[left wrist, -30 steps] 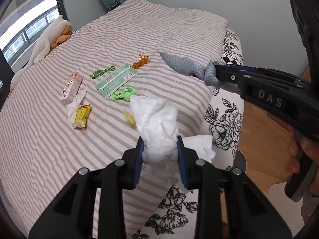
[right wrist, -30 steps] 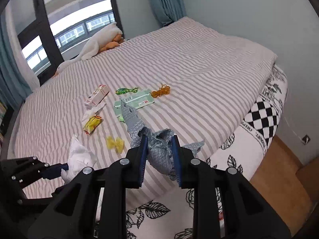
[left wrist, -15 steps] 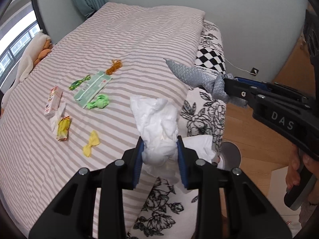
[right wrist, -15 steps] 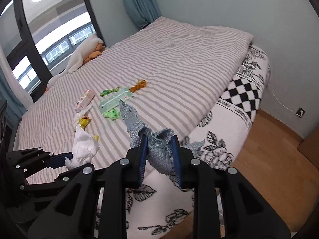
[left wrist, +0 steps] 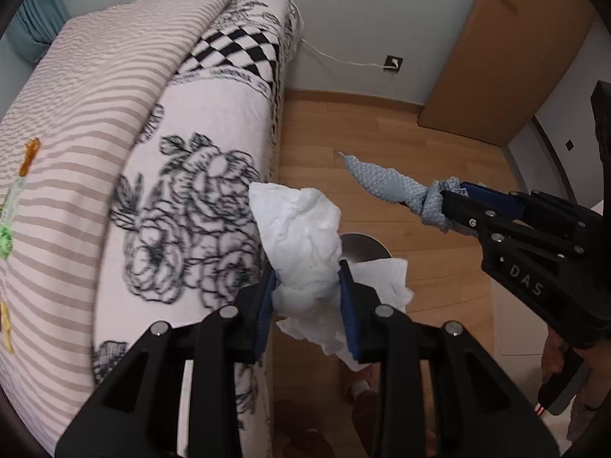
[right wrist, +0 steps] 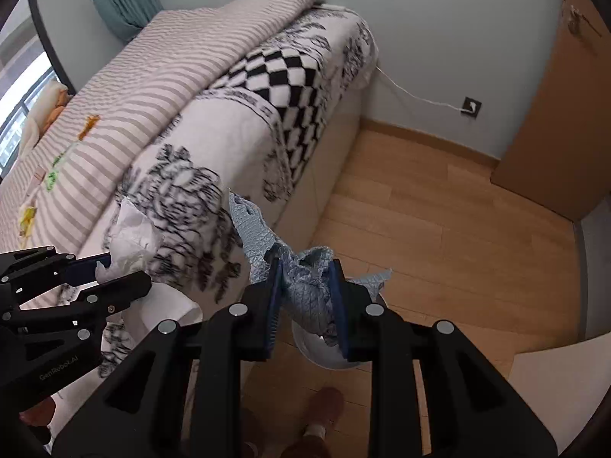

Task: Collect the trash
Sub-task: 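Open both tools over the grey bin to drop tissue and cloth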

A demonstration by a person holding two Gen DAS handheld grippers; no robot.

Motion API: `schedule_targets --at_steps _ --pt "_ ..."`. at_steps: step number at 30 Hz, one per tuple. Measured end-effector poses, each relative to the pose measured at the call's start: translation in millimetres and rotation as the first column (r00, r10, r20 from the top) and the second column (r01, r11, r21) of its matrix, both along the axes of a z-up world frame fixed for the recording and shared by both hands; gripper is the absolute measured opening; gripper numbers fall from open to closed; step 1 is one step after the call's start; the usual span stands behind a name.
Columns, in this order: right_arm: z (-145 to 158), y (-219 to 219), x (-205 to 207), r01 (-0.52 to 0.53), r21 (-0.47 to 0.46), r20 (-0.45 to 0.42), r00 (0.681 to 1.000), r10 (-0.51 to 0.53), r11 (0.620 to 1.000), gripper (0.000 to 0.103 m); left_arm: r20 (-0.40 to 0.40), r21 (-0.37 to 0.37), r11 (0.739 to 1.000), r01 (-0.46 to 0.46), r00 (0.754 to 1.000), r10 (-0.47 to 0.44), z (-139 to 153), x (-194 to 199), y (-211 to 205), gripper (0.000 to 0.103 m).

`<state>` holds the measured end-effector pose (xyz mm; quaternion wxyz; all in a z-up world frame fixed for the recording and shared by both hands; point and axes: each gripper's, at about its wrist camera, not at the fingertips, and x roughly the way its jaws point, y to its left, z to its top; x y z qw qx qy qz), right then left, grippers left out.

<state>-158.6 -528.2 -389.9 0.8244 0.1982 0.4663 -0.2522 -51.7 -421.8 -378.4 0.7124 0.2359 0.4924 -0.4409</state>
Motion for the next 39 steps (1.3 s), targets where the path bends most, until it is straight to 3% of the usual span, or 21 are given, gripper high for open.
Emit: schedule_targets --at_steps 8,10,11,12,13,27,30,34,39 --pt "-130.5 -34.6 -7.2 0.020 0.063 -0.102 0.995 -0.013 0.998 0.024 -0.004 0.111 0.993 0.044 0.999 -0.044 -104.6 -24.7 -40.1 0.032" --pt "-152.9 -40.3 -7.3 0.013 0.094 -0.100 0.995 -0.003 0.995 0.032 -0.009 0.135 0.990 0.048 0.999 -0.048 -122.9 -27.6 -48.1 0.032" --pt "-160.3 -42.6 -7.3 0.007 0.103 -0.100 0.995 0.003 0.995 0.043 -0.007 0.144 0.988 0.053 0.999 -0.053 -129.6 -29.8 -52.0 0.032" --pt "-164.4 -44.4 -7.4 0.005 0.104 -0.099 0.995 0.005 0.995 0.051 -0.003 0.153 0.987 0.059 0.998 -0.060 -135.3 -32.2 -55.6 0.032" --pt "-167.3 -46.3 -8.4 0.008 0.103 -0.100 0.995 0.003 0.995 0.051 -0.001 0.160 0.985 0.068 0.998 -0.069 -140.9 -33.8 -59.6 0.032" --pt "-164.5 -80.3 -71.5 0.156 0.088 -0.146 0.979 -0.142 0.984 0.052 -0.064 0.193 0.969 0.153 0.988 -0.143 -223.6 -55.4 -126.1 0.032" --pt "-165.3 -82.9 -82.7 0.161 0.075 -0.164 0.975 -0.147 0.984 0.052 -0.033 0.196 0.968 0.158 0.987 -0.155 -233.3 -62.0 -136.7 0.035" --pt "-165.1 -86.9 -92.2 0.178 0.070 -0.170 0.972 -0.164 0.982 0.052 0.008 0.212 0.961 0.178 0.983 -0.184 -238.8 -70.1 -145.7 0.066" --pt "-161.8 -88.9 -94.8 0.185 0.060 -0.173 0.970 -0.172 0.981 0.052 0.012 0.225 0.953 0.205 0.977 -0.213 -236.5 -74.3 -147.0 0.073"
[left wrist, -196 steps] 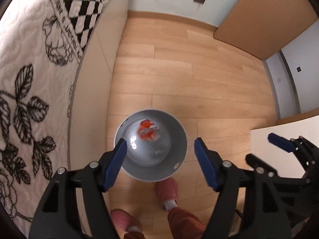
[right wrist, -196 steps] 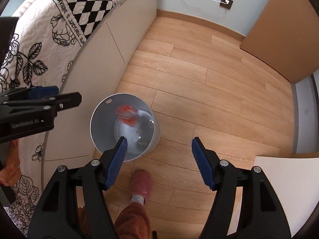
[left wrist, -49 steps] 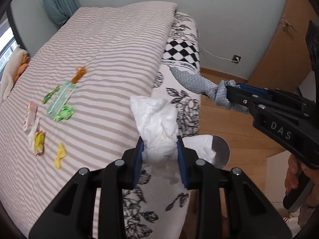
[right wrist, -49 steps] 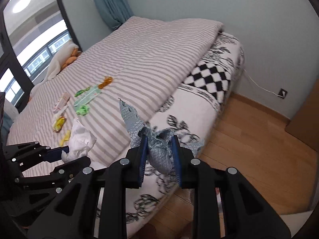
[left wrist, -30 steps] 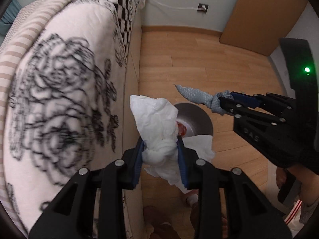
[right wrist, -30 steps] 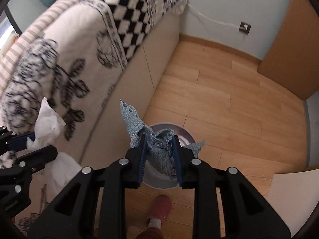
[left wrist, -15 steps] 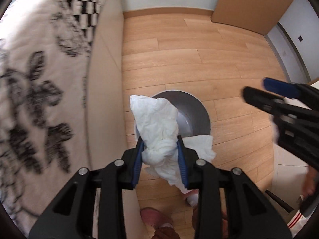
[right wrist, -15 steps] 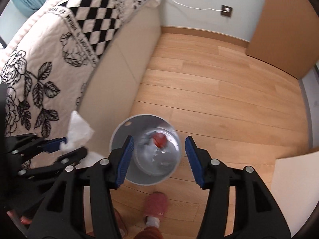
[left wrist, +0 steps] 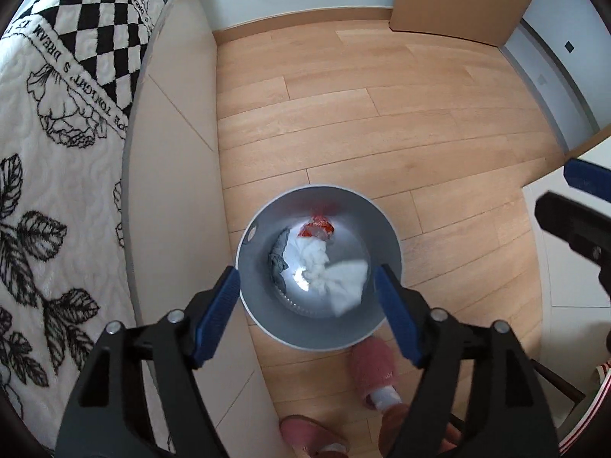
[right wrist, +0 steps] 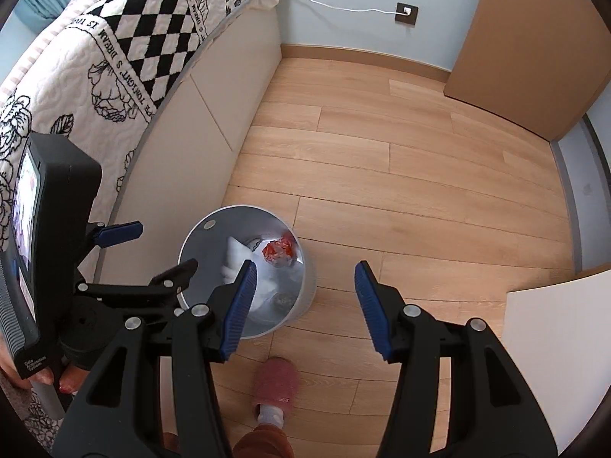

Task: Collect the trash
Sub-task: 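Open both tools over the grey bin to drop tissue and cloth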

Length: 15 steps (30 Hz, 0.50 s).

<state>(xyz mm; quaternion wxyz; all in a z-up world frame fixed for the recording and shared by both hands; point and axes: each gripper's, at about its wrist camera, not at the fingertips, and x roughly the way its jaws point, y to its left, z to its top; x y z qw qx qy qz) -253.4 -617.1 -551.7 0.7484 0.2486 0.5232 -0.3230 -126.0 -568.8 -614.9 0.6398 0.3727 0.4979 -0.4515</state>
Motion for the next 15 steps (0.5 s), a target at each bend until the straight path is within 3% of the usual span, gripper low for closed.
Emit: schedule_targets --at_steps 8,15 --pt "16.7 7.6 9.4 -0.012 -0.017 -0.002 1.000 0.012 1.000 0.052 0.001 0.015 1.000 -0.016 1.000 0.016 14.1 7.3 15.2 0.074" --pt "52.2 35.7 38.5 -0.079 -0.033 0.019 0.997 0.079 0.996 0.052 0.000 0.004 0.996 -0.084 0.996 0.084 60.7 33.9 59.2 0.074"
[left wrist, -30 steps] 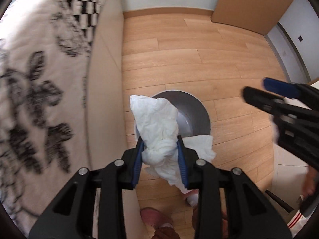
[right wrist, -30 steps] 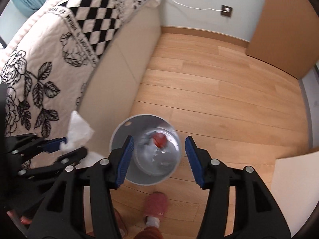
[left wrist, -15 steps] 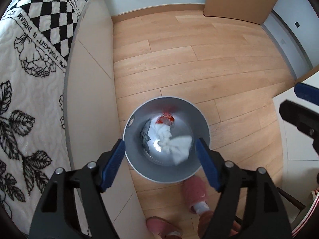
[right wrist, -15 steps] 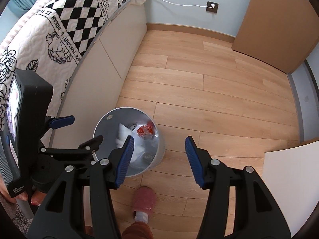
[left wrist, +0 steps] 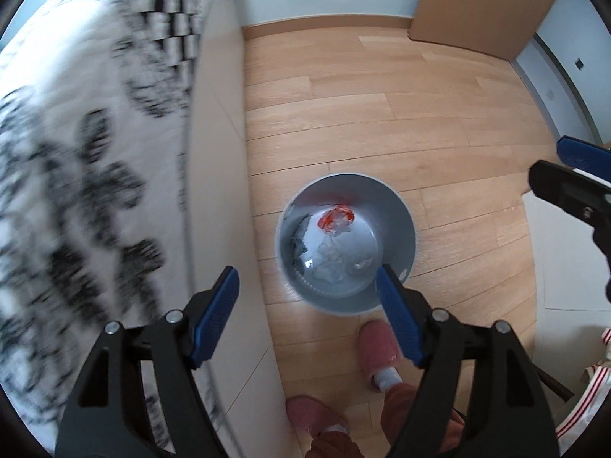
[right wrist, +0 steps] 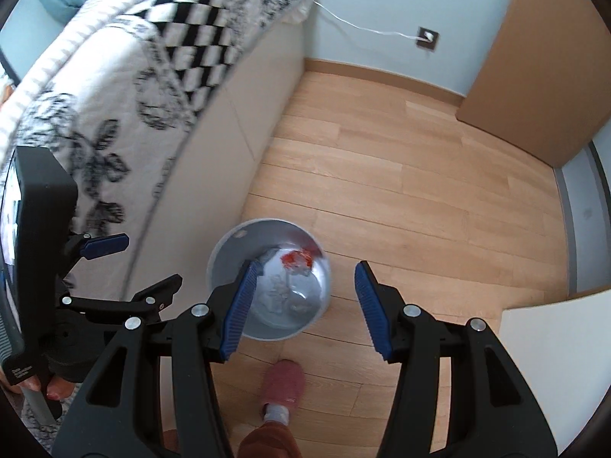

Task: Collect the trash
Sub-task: 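Open both tools over the grey bin to drop tissue and cloth, then move both tools back over the bed toward remaining trash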

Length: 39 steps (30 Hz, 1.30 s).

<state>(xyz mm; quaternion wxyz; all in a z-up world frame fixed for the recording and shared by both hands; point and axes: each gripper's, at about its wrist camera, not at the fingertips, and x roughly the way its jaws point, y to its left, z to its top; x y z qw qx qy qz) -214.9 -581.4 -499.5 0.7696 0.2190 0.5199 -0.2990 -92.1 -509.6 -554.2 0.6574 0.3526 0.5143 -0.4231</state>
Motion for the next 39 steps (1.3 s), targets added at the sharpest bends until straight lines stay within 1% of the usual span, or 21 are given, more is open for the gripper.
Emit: schedule_targets --at_steps 3,7,11,13,15,18,19,21,25,28,32,39 --pt "25.3 22.8 21.6 -0.045 -0.007 0.019 0.999 0.045 0.999 0.052 0.001 -0.017 0.999 -0.050 0.999 0.050 32.6 14.6 28.7 0.074" --pt "70.3 61.6 59.7 -0.130 -0.023 0.064 0.989 0.132 0.991 0.052 0.015 -0.060 0.989 -0.133 0.991 0.134 86.7 41.2 75.6 0.074" --pt "118.3 106.6 108.7 -0.234 -0.050 0.117 0.964 0.239 0.971 0.052 0.069 -0.103 0.972 -0.211 0.973 0.219 142.4 72.8 132.3 0.074" --pt "141.9 131.9 135.2 -0.290 -0.065 0.145 0.944 0.297 0.955 0.052 0.102 -0.119 0.958 -0.259 0.957 0.271 170.1 92.1 166.2 0.074" --pt "165.2 159.6 164.9 -0.352 -0.085 0.172 0.916 0.362 0.932 0.052 0.131 -0.129 0.942 -0.309 0.937 0.325 196.1 110.6 199.6 0.074" --pt "197.8 202.0 204.9 -0.435 -0.108 0.206 0.870 0.449 0.894 0.053 0.182 -0.141 0.907 -0.396 0.891 0.417 236.0 140.7 256.7 0.074" --pt "208.8 218.4 219.1 -0.464 -0.111 0.218 0.851 0.477 0.879 0.053 0.201 -0.144 0.893 -0.427 0.870 0.449 249.9 151.4 277.8 0.075" --pt "229.5 247.5 242.7 -0.513 -0.118 0.232 0.818 0.526 0.850 0.053 0.215 -0.151 0.867 -0.475 0.840 0.498 274.3 175.4 313.4 0.076" --pt "268.9 307.5 287.1 -0.602 -0.144 0.251 0.746 0.617 0.786 0.053 0.240 -0.184 0.816 -0.548 0.780 0.578 317.5 206.1 374.3 0.076" --pt "291.8 346.3 312.4 -0.647 -0.157 0.257 0.703 0.663 0.746 0.053 0.267 -0.213 0.788 -0.578 0.741 0.616 346.6 221.1 412.2 0.076" --pt "314.4 382.7 340.5 -0.685 -0.145 0.250 0.672 0.696 0.714 0.053 0.290 -0.233 0.761 -0.605 0.704 0.649 374.2 238.4 445.2 0.076" --pt "342.5 411.1 384.2 -0.728 -0.132 0.238 0.635 0.735 0.673 0.053 0.288 -0.279 0.707 -0.650 0.646 0.707 413.8 272.6 482.4 0.076"
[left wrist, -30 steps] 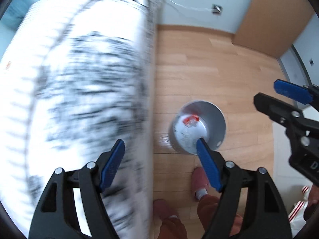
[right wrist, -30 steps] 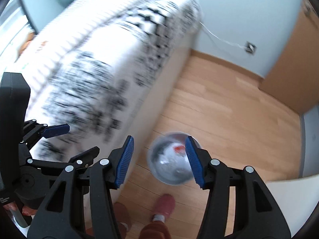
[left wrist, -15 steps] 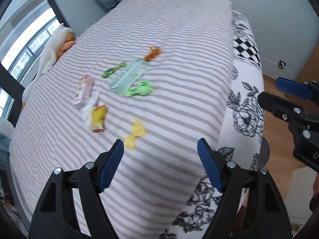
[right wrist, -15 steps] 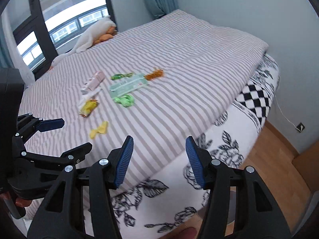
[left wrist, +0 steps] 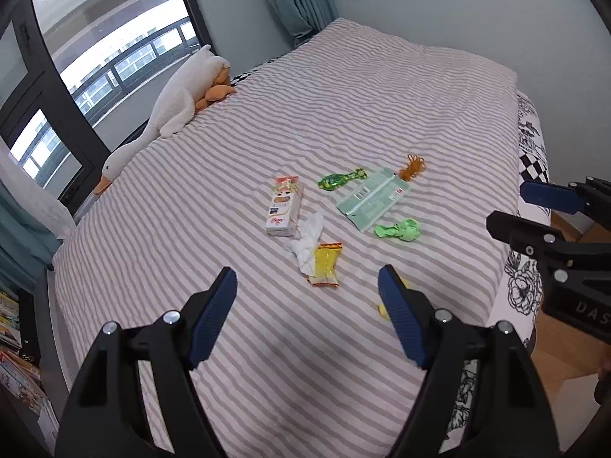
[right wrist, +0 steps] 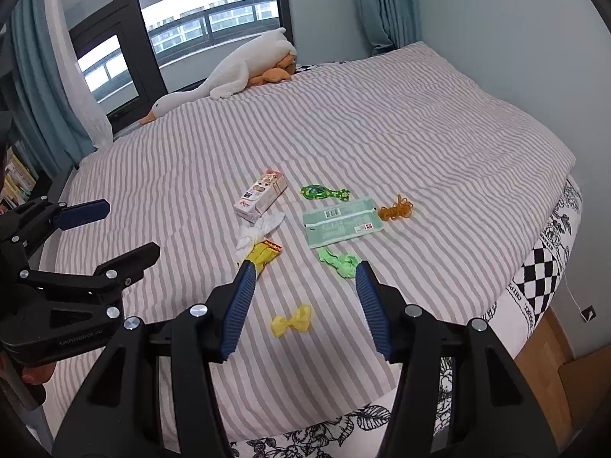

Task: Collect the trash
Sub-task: 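Move both tools back over the bed toward remaining trash, then grasp the green balloon with right tool while left tool grasps a white tissue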

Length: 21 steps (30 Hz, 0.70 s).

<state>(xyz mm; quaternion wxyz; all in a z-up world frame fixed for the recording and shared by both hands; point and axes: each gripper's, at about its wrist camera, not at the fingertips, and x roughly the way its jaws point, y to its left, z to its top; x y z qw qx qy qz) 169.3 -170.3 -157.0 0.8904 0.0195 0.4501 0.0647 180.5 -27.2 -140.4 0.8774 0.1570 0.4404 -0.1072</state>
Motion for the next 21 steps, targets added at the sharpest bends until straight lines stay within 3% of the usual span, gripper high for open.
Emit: schedule_targets --at_steps 4,8,21 --pt "2.0 2.7 25.9 -0.025 -0.007 -0.018 1.000 0.025 1.000 0.053 0.005 -0.013 0.999 -0.035 0.999 0.035 11.7 23.1 10.5 0.078" --pt "-16.9 0.4 53.4 -0.033 -0.029 -0.033 0.999 0.032 0.999 0.056 -0.005 -0.028 0.999 -0.045 0.999 0.045 0.7 48.3 12.5 0.079" --pt "-174.3 -13.1 131.6 -0.039 -0.052 -0.219 0.975 0.026 0.998 0.056 -0.197 0.009 0.998 -0.066 0.978 0.066 -152.1 142.9 4.9 0.079"
